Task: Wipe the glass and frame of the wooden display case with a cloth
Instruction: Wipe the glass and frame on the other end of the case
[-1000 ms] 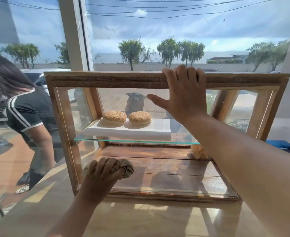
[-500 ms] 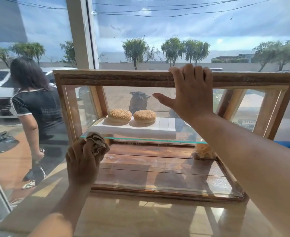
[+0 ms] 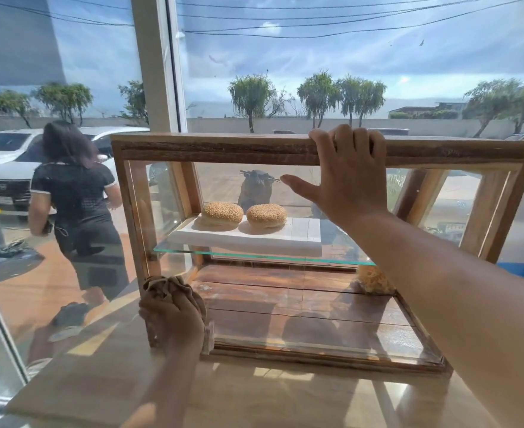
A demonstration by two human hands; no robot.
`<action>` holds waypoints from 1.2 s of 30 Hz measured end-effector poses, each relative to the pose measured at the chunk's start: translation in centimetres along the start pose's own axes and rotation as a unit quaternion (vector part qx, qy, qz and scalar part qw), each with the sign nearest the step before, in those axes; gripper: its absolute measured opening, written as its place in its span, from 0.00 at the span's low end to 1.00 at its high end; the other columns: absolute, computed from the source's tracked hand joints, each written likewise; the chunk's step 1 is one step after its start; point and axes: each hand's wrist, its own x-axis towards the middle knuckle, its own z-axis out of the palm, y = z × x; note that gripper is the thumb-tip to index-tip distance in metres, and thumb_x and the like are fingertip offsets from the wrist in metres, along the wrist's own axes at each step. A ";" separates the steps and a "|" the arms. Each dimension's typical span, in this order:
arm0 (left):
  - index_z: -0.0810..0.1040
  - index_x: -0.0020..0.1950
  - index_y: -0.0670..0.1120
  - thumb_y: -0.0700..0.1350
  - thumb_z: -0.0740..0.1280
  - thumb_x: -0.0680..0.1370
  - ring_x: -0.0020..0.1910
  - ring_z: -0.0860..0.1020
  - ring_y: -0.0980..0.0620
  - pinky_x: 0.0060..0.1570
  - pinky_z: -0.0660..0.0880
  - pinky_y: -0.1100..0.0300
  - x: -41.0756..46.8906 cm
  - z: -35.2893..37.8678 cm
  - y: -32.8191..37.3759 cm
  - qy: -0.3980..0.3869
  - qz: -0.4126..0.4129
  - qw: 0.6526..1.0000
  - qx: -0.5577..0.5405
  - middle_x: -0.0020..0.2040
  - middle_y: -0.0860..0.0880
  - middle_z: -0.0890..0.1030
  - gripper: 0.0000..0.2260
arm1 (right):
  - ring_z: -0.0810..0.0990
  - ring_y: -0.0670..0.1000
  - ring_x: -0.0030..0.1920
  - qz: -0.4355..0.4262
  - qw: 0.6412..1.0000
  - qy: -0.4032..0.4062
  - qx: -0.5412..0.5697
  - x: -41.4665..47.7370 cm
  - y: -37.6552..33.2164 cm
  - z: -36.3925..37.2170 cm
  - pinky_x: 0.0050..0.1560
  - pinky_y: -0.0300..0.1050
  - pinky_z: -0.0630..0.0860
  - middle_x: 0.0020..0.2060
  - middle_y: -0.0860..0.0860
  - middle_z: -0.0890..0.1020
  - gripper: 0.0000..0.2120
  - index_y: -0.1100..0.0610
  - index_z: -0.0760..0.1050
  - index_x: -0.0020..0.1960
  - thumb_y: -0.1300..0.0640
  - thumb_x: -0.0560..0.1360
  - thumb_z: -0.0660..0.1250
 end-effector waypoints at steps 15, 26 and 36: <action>0.63 0.66 0.41 0.46 0.61 0.79 0.57 0.70 0.34 0.55 0.71 0.41 2.4 0.0 4.7 0.018 0.143 0.990 0.014 0.61 0.35 0.68 0.18 | 0.70 0.59 0.51 0.000 1.000 0.006 0.012 0.0 0.1 0.3 0.59 0.56 0.61 0.51 0.57 0.72 0.34 0.56 0.68 0.62 0.27 0.73 0.57; 0.64 0.64 0.39 0.48 0.59 0.80 0.60 0.71 0.32 0.60 0.68 0.39 0.2 -0.2 -0.1 -0.020 0.010 0.999 0.026 0.61 0.34 0.69 0.17 | 0.70 0.60 0.51 0.001 1.000 -0.002 0.012 0.0 0.0 0.0 0.58 0.56 0.63 0.51 0.58 0.72 0.34 0.57 0.68 0.61 0.27 0.74 0.57; 0.67 0.65 0.40 0.54 0.55 0.80 0.58 0.72 0.37 0.52 0.73 0.43 7.4 -1.0 15.3 0.118 0.291 0.949 0.024 0.62 0.37 0.71 0.21 | 0.70 0.60 0.53 0.002 1.000 -0.016 0.009 0.0 0.1 0.0 0.60 0.57 0.63 0.52 0.59 0.71 0.34 0.57 0.66 0.61 0.27 0.74 0.56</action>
